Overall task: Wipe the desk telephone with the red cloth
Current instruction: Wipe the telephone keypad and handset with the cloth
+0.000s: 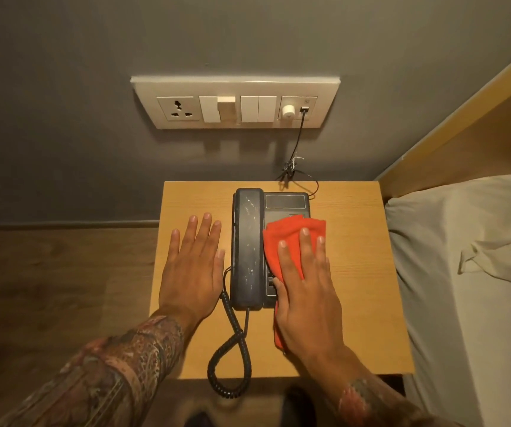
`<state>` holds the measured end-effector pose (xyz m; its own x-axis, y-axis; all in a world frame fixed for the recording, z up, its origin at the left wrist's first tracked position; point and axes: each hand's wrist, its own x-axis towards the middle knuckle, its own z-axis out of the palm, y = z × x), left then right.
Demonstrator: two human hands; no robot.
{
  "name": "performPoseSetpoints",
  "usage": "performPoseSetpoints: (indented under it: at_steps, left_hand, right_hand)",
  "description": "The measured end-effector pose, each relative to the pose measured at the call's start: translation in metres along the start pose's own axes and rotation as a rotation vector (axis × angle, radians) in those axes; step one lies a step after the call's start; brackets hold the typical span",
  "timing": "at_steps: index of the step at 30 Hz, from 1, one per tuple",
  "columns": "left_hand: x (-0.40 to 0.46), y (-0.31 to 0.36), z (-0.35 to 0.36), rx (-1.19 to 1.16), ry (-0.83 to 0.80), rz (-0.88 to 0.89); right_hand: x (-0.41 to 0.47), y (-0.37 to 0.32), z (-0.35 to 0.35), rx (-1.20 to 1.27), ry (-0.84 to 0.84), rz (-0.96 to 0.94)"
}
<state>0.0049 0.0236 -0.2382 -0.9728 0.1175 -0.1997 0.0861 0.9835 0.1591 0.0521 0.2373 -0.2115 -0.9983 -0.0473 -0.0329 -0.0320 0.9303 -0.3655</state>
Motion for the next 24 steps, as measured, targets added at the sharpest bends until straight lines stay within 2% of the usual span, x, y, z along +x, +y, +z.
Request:
performPoseSetpoints:
  at_steps: [5, 11, 15, 19, 24]
  left_hand:
    - [0.0, -0.001, 0.002, -0.003, 0.009, 0.006]
    - [0.0, -0.003, 0.005, -0.002, 0.019, 0.014]
    - [0.0, -0.003, 0.005, -0.008, 0.023, 0.014]
    - [0.0, -0.003, 0.005, -0.012, 0.018, 0.017]
    - [0.0, -0.002, 0.003, -0.004, 0.013, 0.015]
  right_hand:
    - [0.028, -0.013, -0.015, 0.058, -0.014, 0.047]
    - [0.087, -0.021, -0.023, -0.022, -0.066, 0.059]
    - [0.047, -0.014, -0.003, 0.002, 0.047, 0.062]
    - [-0.006, -0.005, 0.009, 0.078, 0.029, 0.048]
    - [0.004, -0.022, -0.019, 0.282, 0.09, 0.106]
